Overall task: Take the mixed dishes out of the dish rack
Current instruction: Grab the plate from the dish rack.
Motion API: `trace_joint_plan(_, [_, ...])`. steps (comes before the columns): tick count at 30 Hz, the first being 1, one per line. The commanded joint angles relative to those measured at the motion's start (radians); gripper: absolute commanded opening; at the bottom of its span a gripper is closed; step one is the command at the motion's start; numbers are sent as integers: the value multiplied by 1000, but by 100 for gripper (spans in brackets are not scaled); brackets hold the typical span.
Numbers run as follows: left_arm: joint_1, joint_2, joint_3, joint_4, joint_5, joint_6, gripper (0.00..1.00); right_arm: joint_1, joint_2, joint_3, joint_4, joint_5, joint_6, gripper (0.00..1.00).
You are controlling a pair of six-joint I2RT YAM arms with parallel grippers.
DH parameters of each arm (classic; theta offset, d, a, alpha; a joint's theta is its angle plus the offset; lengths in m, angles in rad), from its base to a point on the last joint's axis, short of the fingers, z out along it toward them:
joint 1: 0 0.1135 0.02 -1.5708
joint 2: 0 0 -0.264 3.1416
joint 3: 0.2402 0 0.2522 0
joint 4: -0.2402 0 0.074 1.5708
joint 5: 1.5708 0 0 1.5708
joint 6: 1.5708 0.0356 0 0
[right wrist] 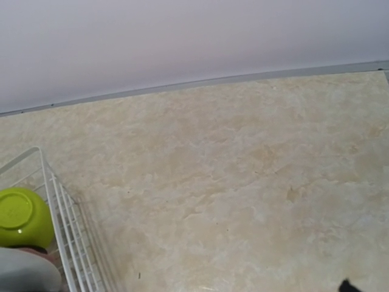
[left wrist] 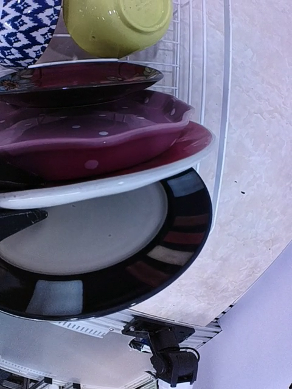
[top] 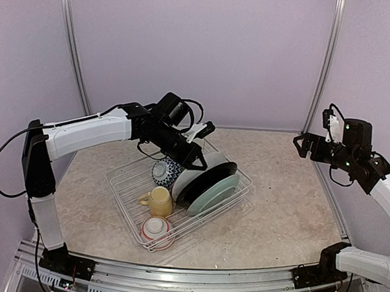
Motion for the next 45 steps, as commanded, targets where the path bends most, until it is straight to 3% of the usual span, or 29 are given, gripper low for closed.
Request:
trace_joint_plan(1, [-2,-15,45,-78,44,-4,0,-11,3,23,31,-15,20,100])
trace_joint_plan(24, [-2,-92,138,-100,59,-107,0,-11,19,9,65,-50,45,100])
trace_joint_plan(37, [31,-117,148,-55,217,-180,0,-11,31,10,73,-61,50,100])
trace_joint_plan(45, [64,-149,168,-47,242,-227,0,-11,47,10,80,-72,54,100])
